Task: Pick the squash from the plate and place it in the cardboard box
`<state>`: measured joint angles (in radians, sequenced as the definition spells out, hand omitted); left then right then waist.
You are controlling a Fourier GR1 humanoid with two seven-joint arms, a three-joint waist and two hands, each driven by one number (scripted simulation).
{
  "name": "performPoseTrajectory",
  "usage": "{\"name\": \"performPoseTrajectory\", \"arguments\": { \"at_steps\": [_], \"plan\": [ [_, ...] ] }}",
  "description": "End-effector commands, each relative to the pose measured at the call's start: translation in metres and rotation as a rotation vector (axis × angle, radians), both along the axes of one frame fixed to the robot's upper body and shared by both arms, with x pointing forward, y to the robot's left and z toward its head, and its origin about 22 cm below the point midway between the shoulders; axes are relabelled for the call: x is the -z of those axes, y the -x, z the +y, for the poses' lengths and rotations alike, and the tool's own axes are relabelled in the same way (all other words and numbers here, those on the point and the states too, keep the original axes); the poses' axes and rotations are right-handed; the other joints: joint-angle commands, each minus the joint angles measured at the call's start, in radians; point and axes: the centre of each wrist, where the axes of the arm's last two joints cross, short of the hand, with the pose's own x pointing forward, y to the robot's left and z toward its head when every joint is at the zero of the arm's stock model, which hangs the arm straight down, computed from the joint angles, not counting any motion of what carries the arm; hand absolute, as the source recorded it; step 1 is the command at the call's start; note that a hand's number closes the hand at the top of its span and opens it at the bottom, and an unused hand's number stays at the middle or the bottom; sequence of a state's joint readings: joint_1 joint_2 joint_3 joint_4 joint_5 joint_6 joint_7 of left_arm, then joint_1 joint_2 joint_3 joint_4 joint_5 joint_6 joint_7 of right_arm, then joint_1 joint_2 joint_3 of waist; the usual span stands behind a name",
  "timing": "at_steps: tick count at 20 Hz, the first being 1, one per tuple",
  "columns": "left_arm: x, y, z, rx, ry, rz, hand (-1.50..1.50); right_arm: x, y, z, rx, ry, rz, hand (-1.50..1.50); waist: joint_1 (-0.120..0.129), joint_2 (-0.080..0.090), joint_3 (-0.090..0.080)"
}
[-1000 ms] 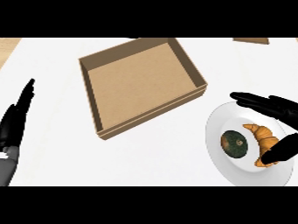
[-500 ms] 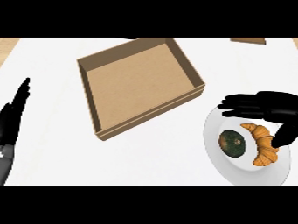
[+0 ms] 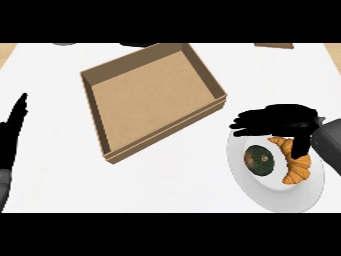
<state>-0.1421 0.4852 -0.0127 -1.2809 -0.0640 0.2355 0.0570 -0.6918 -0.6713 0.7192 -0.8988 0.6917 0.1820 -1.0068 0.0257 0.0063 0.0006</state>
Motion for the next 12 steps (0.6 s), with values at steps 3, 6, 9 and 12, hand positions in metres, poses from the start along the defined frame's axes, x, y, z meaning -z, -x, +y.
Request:
{"name": "performPoseTrajectory", "arguments": {
  "at_steps": [3, 6, 9, 12],
  "plan": [
    [-0.013, -0.003, -0.003, -0.006, -0.008, 0.013, 0.0, 0.008, -0.013, -0.004, -0.092, 0.026, 0.046, -1.5, -0.01, -0.004, 0.0],
    [-0.003, 0.004, 0.008, -0.01, -0.007, -0.004, 0.0, 0.022, -0.017, 0.009, -0.088, -0.004, 0.045, -1.5, -0.009, -0.002, 0.0],
    [0.006, 0.013, 0.012, -0.006, 0.0, -0.002, 0.0, 0.019, -0.009, 0.015, -0.113, -0.005, 0.038, -1.5, -0.02, -0.006, -0.001],
    [0.015, 0.016, 0.002, -0.021, -0.008, 0.003, 0.0, 0.012, -0.01, -0.001, -0.138, -0.028, 0.073, -1.5, -0.019, -0.005, -0.001]
  ]
}}
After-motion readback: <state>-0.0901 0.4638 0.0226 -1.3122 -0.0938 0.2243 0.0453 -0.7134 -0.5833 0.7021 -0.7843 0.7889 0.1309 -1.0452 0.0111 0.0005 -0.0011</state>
